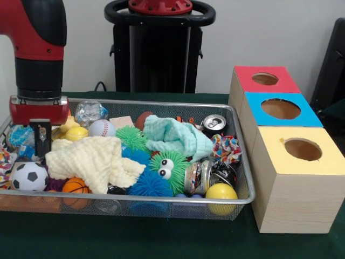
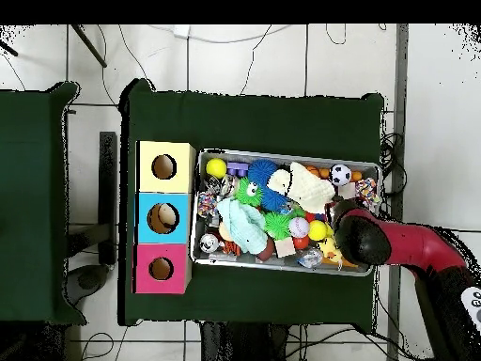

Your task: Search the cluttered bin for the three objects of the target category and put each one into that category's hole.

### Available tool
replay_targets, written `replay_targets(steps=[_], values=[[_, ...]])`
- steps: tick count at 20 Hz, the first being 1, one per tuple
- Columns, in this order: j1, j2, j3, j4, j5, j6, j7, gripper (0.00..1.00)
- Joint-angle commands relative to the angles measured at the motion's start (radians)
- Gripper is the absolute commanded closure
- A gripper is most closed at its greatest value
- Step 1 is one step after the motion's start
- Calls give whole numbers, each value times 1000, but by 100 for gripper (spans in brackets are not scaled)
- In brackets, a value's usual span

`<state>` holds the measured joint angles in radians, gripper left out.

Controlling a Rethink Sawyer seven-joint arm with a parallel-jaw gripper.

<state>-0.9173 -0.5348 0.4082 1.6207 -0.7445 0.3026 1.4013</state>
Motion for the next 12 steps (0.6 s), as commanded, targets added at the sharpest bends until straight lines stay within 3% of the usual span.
replay_targets(steps=[1, 9, 10, 12], values=[[-3, -2, 61, -2, -52, 10, -64, 100], [-19, -22, 83, 13, -38, 28, -82, 100], [-30, -21, 96, 21, -37, 33, -97, 0], [-42, -18, 108, 25, -31, 35, -102, 0]])
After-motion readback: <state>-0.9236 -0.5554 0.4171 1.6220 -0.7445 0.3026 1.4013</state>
